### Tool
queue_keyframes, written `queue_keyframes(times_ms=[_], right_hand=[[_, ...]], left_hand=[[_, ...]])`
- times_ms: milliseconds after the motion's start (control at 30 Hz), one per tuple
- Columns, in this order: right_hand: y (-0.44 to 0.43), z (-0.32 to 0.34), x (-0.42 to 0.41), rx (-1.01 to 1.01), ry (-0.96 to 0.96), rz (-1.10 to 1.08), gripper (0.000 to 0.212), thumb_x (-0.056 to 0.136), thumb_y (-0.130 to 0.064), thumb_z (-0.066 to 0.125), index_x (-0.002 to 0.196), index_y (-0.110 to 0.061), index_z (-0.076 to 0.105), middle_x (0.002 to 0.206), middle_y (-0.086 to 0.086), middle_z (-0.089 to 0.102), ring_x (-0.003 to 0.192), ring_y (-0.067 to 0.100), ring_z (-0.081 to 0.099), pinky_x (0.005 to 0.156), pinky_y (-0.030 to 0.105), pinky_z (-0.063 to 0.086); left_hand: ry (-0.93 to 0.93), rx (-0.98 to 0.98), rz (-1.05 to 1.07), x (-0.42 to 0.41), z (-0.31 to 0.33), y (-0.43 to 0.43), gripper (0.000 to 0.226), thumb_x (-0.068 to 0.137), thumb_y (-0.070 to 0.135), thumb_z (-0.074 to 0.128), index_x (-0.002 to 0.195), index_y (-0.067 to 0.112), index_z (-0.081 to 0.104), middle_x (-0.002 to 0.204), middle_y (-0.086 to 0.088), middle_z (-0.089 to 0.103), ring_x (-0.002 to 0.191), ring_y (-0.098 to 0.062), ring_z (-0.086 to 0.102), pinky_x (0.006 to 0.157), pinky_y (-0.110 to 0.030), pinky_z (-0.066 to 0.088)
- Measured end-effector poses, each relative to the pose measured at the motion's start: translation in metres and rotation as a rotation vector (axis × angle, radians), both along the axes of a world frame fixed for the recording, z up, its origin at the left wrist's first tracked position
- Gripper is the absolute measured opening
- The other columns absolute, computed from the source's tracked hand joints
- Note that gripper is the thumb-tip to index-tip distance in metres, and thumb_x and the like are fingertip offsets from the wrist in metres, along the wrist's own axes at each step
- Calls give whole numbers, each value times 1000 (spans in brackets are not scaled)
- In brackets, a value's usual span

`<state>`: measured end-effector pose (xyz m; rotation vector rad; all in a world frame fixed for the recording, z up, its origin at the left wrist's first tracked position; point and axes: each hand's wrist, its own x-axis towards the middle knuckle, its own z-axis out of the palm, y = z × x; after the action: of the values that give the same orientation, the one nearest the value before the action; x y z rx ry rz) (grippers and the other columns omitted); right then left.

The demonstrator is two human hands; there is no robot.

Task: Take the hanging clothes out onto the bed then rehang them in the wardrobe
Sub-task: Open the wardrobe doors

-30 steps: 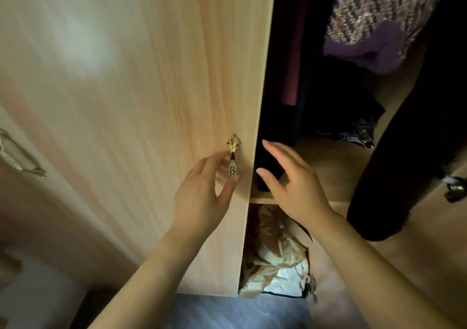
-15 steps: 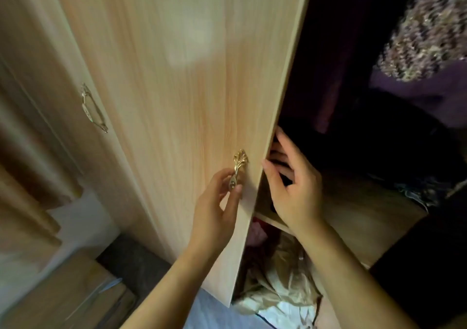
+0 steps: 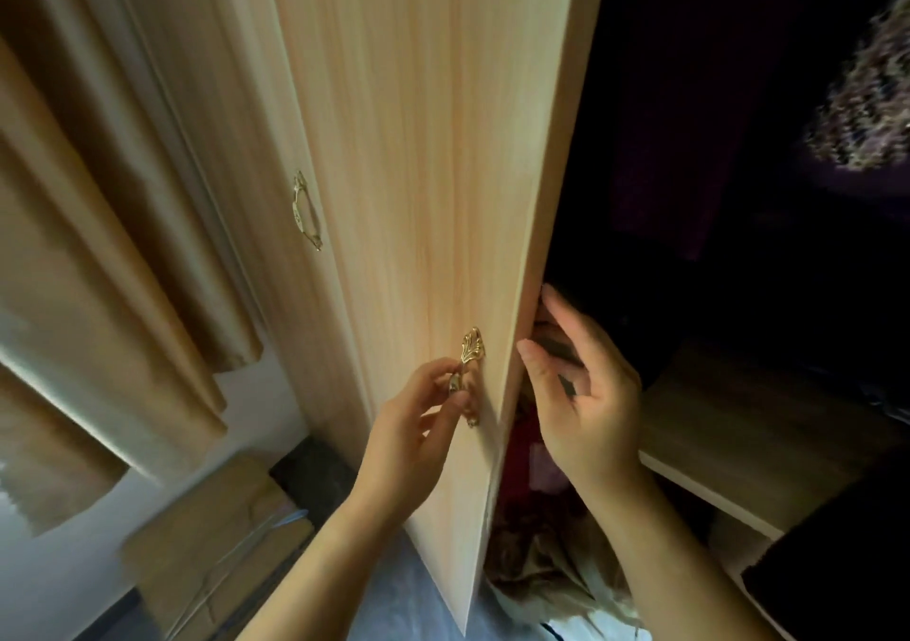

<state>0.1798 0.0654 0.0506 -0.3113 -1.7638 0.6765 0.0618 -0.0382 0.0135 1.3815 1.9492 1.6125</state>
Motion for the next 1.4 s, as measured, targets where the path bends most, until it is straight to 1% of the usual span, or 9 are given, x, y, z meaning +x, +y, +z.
queue_keyframes(times_ms=[167, 400, 533, 600, 767, 900, 1033, 1167, 1400], right_hand=[[-40, 7, -16, -35, 1, 5, 43, 91, -32, 56, 131, -20, 45, 125, 10, 60, 111, 11, 61, 81, 21, 55], [-125, 12, -54, -29, -15, -36, 47, 87, -22, 60, 132, -23, 47, 124, 5, 59, 110, 4, 60, 78, 15, 53], [-158, 17, -77, 95, -78, -104, 45, 87, -21, 60, 130, -16, 47, 124, -7, 55, 113, -9, 52, 77, 10, 51], [-175, 22, -97, 127, -101, -82, 48, 87, -19, 61, 132, -14, 44, 126, -13, 50, 115, -13, 48, 77, 12, 52], [-211, 31, -156, 141, -200, 43, 55, 89, -26, 59, 139, -18, 35, 137, -14, 42, 127, -6, 40, 88, 35, 54], [-219, 27, -194, 134, -244, 46, 60, 87, -33, 62, 140, -23, 35, 143, -4, 41, 133, -1, 34, 105, 26, 39], [-219, 24, -230, 164, -236, 62, 64, 87, -45, 58, 142, -28, 30, 148, 4, 36, 137, 11, 32, 108, 37, 37], [-217, 21, -263, 239, -255, 93, 65, 86, -38, 61, 142, -18, 33, 150, 14, 29, 140, 17, 26, 112, 31, 30], [-210, 4, -319, 355, -231, 42, 67, 79, -21, 75, 137, -16, 41, 145, 18, 33, 136, 29, 32, 111, 36, 32]], left_hand=[[37, -52, -116, -23, 4, -33, 28, 93, 21, 54, 110, 42, 47, 102, 13, 65, 99, 2, 62, 81, -14, 50], [60, -97, -224, -74, 2, -104, 34, 85, 49, 47, 119, 47, 41, 117, 19, 59, 115, 1, 54, 85, -9, 45], [74, -90, -251, -105, 4, -139, 39, 86, 45, 48, 124, 38, 42, 122, 13, 59, 119, -4, 53, 94, -23, 49], [76, -62, -239, -124, 6, -160, 33, 89, 38, 51, 119, 46, 40, 118, 17, 60, 119, -1, 52, 92, -18, 48], [-7, 41, -158, -163, 3, -204, 37, 94, 29, 49, 129, 40, 41, 120, 23, 57, 116, 5, 51, 94, -13, 42], [-55, 144, -21, -181, -8, -228, 45, 95, 37, 47, 137, 22, 45, 135, 7, 52, 125, -9, 49, 101, -36, 46], [-14, 216, 46, -198, -1, -243, 34, 90, 28, 58, 124, 26, 54, 128, 11, 52, 121, -7, 50, 91, -22, 50], [69, 222, 178, -223, -3, -245, 40, 82, 24, 65, 120, 26, 53, 123, 16, 50, 115, -2, 52, 86, -10, 46], [17, 169, 338, -274, -6, -255, 41, 79, 14, 71, 116, 25, 57, 104, 4, 64, 92, -9, 64, 74, -22, 57]])
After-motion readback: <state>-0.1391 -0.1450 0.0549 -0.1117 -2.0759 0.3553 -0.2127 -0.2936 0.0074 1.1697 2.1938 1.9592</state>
